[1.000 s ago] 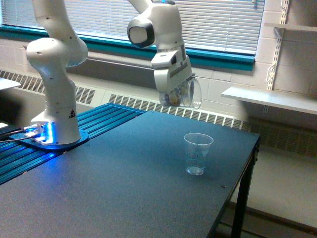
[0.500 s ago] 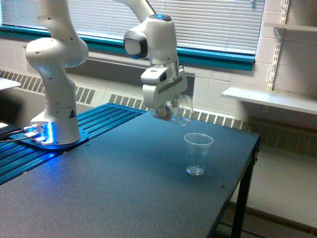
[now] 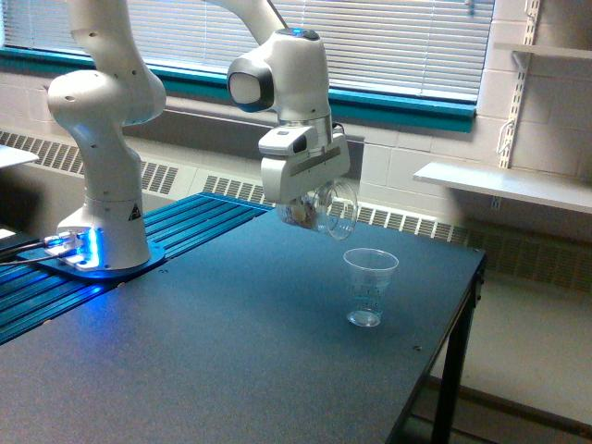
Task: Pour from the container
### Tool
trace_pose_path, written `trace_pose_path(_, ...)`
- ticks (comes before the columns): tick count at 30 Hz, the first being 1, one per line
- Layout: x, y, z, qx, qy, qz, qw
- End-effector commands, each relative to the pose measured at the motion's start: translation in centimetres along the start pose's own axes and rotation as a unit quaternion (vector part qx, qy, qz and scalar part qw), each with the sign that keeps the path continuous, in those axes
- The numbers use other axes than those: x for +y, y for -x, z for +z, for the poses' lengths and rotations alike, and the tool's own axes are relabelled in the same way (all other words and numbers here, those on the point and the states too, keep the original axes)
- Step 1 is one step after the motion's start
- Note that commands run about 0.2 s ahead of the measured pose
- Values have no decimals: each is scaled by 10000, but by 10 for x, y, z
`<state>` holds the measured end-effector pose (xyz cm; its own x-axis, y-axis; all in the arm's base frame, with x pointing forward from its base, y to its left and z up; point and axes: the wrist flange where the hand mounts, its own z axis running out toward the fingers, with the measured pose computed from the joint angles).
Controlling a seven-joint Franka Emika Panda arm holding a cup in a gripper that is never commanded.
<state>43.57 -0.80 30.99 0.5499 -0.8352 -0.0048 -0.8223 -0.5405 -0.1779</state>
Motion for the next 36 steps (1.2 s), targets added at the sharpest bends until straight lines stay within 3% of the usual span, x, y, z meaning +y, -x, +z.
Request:
trace_pose_path(1, -7, 8, 2, -57, 89, 150, 9998)
trace_pose_path(10, -21, 9, -1, -46, 156, 108, 9998)
trace_pose_path(15, -30, 9, -2, 15, 340, 76, 9994)
trace_pose_path(22, -42, 10, -2, -68, 439, 40, 9990)
trace_pose_path(29, -39, 6, 9, -242, 705, 236, 9969)
trace_pose_path(33, -37, 3, 10, -125, 950, 346, 9948)
trace_pose_path(36, -39, 4, 11, -186, 972, 426, 9942)
